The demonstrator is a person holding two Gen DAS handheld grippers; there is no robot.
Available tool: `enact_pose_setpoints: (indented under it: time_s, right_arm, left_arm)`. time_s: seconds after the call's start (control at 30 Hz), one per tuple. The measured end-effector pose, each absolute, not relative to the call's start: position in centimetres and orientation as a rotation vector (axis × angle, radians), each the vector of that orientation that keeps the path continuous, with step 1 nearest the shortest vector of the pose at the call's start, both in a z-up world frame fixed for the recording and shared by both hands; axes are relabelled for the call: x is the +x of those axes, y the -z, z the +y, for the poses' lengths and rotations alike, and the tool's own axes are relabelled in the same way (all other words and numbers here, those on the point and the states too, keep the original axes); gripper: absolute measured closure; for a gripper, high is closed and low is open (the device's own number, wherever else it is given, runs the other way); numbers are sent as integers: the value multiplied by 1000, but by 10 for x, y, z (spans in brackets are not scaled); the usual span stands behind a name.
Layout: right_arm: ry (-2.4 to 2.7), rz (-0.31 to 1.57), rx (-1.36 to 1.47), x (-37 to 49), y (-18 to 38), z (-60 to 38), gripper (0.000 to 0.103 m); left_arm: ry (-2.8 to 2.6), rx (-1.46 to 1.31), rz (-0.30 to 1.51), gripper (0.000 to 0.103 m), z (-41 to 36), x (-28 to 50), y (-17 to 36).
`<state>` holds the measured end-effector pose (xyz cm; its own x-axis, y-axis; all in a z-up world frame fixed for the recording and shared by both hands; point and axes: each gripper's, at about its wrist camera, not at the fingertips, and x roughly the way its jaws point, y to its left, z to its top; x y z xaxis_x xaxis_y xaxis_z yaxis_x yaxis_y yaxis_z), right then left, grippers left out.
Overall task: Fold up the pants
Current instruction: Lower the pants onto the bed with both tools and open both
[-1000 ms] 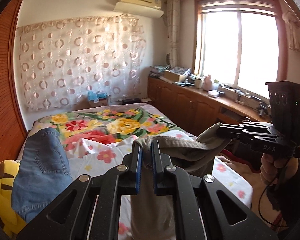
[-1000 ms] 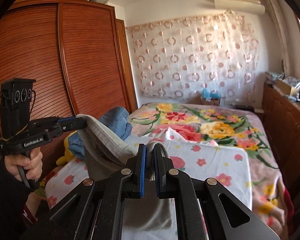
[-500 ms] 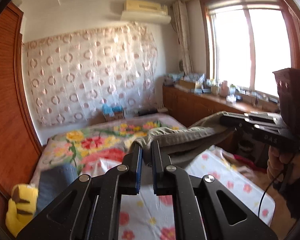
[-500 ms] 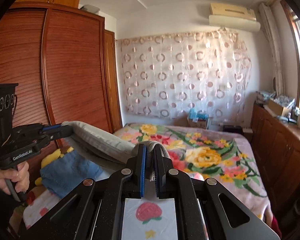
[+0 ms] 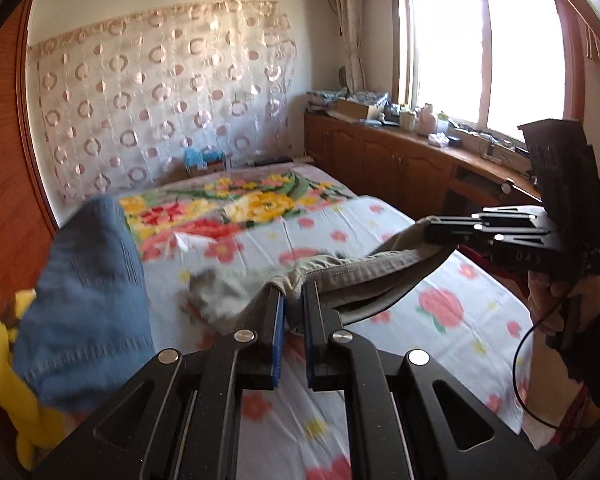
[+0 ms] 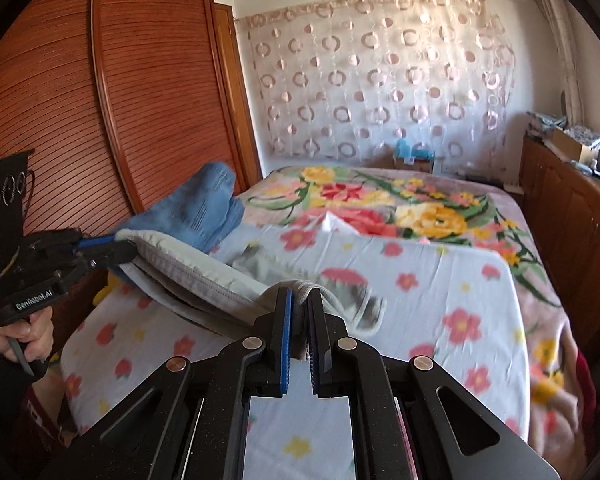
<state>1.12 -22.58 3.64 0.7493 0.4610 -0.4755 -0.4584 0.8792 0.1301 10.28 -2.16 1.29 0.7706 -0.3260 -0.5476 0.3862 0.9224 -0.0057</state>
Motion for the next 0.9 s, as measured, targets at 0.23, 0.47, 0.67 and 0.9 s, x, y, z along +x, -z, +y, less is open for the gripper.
enact_pose_setpoints:
  time_s: [0.23, 0.47, 0.67, 0.9]
  right_arm:
    - [-502, 578, -42, 14, -24, -236, 96]
    - [-517, 614, 10, 21, -20, -242, 96]
    - [-522, 658, 15, 24, -4, -241, 96]
    - [-527, 715, 36, 23, 1, -241, 96]
  left_arm:
    - [404, 52, 622, 94, -21, 81, 10]
    - [411, 57, 674, 94, -20, 63, 32]
    - [413, 70, 737, 94, -22, 56, 54]
    - [418, 46, 797, 94, -21, 46, 75]
